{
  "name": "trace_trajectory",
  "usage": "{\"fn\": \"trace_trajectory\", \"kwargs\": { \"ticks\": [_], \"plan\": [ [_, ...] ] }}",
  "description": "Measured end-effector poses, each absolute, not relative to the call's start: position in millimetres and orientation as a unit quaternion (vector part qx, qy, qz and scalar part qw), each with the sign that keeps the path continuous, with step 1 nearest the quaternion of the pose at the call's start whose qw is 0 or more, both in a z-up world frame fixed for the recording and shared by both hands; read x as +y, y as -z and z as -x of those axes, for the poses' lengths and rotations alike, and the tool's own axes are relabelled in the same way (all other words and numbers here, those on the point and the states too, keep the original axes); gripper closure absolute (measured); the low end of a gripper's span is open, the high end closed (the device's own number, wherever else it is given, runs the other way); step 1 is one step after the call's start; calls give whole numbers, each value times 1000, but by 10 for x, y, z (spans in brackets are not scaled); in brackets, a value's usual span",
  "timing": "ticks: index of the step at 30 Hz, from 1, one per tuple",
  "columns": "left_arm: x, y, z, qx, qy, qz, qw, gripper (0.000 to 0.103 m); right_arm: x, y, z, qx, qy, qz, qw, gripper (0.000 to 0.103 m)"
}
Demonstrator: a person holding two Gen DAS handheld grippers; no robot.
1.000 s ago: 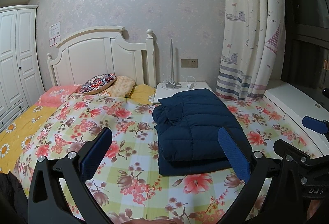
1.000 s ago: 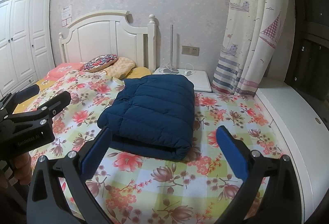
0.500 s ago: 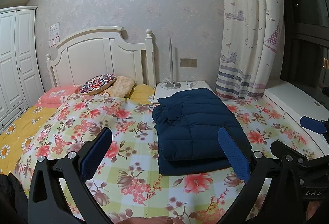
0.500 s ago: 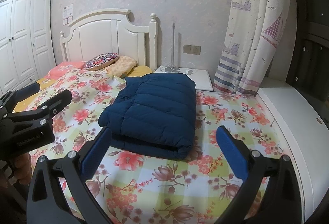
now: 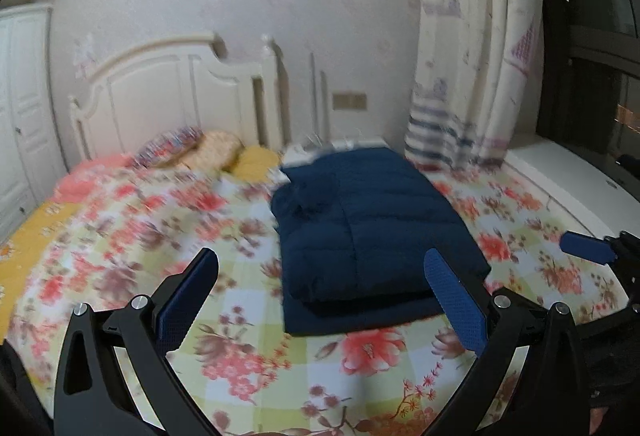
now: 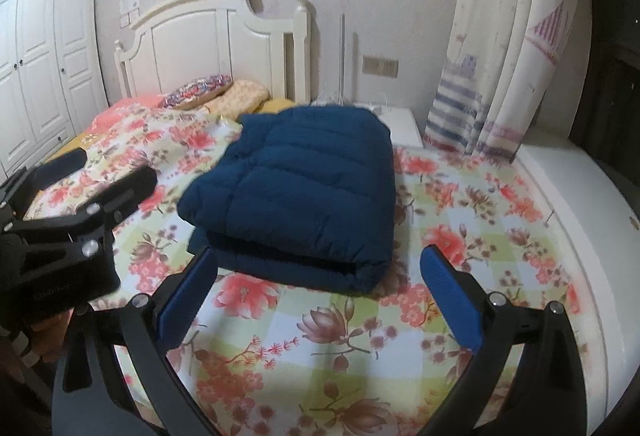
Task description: Fold large clothes
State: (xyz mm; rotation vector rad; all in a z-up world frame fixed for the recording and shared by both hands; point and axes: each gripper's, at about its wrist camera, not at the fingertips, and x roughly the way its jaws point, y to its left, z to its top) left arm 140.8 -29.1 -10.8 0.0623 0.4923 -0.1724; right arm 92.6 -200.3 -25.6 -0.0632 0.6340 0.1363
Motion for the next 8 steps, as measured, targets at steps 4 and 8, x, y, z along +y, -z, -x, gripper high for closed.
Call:
{"fn": "trace_trajectory", "kwargs": {
  "ticks": [4, 8],
  "plan": [
    [137, 260, -1933, 297, 75, -16, 952, 4, -2510, 251, -1156, 314, -59, 3, 948, 3],
    [1252, 356, -2661, 352, 0, 41, 935, 4, -3758, 126, -1366, 309, 67, 6, 949, 3]
  ]
}}
